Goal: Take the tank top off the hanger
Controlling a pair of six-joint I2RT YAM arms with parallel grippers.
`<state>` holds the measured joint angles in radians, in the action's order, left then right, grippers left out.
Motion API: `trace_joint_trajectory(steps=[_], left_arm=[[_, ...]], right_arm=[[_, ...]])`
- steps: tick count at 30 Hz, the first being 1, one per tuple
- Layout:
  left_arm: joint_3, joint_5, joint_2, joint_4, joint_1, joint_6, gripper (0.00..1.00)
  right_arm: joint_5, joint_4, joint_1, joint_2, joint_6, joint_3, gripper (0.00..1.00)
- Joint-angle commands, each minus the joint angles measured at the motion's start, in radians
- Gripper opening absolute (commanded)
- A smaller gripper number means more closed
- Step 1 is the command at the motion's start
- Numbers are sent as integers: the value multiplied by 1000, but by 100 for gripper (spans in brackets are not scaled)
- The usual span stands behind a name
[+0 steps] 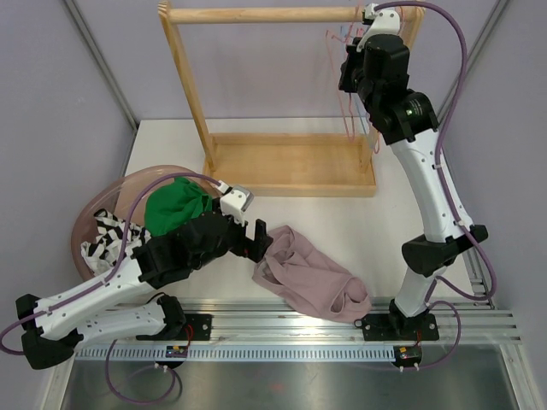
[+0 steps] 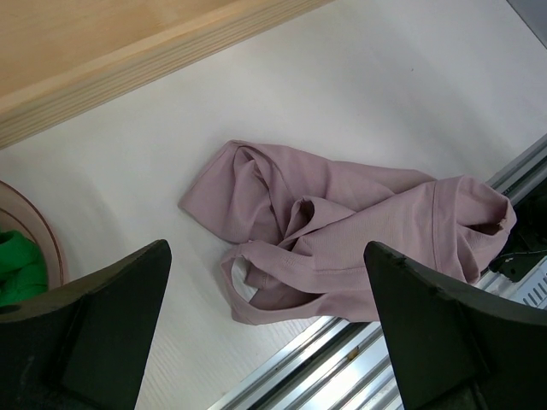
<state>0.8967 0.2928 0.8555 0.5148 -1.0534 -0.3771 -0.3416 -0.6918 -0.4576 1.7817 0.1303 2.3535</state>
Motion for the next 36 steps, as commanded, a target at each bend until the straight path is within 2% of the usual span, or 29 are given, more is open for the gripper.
trace_joint_trajectory(steps=[1, 2, 7, 11, 12, 13, 14, 15, 17, 22, 27, 30, 36], left_arm=[[7, 12, 7, -35, -7, -16, 99], [7, 12, 8, -38, -7, -16, 99], [10, 19, 33, -38, -8, -11, 99], [4, 5, 74, -85, -8, -6, 99], [-1, -4, 86, -102, -8, 0, 99], [-4, -30, 102, -119, -10, 6, 99], [-4, -40, 137, -154, -10, 7, 99], [4, -46, 164, -168, -10, 10, 99], [13, -81, 239, -212, -13, 15, 99], [80, -159, 414, -260, -26, 23, 99], [165, -169, 605, -234, -79, 20, 99], [230, -173, 727, -205, -108, 7, 99], [301, -193, 905, -165, -180, 7, 99]], right_arm=[[24, -51, 8, 25, -9, 73, 2], [29, -40, 8, 22, -1, 67, 15], [53, -32, 7, -21, 12, 49, 32], [97, -52, 8, -74, 26, 15, 50], [108, -52, 8, -111, 29, 1, 58], [118, -52, 8, -132, 34, -37, 60], [133, -45, 7, -157, 38, -61, 68], [135, -41, 8, -215, 38, -89, 84], [144, -25, 8, -277, 35, -181, 99], [151, -12, 7, -517, 29, -417, 99], [159, 15, 8, -733, 40, -620, 99], [161, 14, 8, -818, 60, -736, 100], [184, -12, 8, -870, 61, -813, 99]])
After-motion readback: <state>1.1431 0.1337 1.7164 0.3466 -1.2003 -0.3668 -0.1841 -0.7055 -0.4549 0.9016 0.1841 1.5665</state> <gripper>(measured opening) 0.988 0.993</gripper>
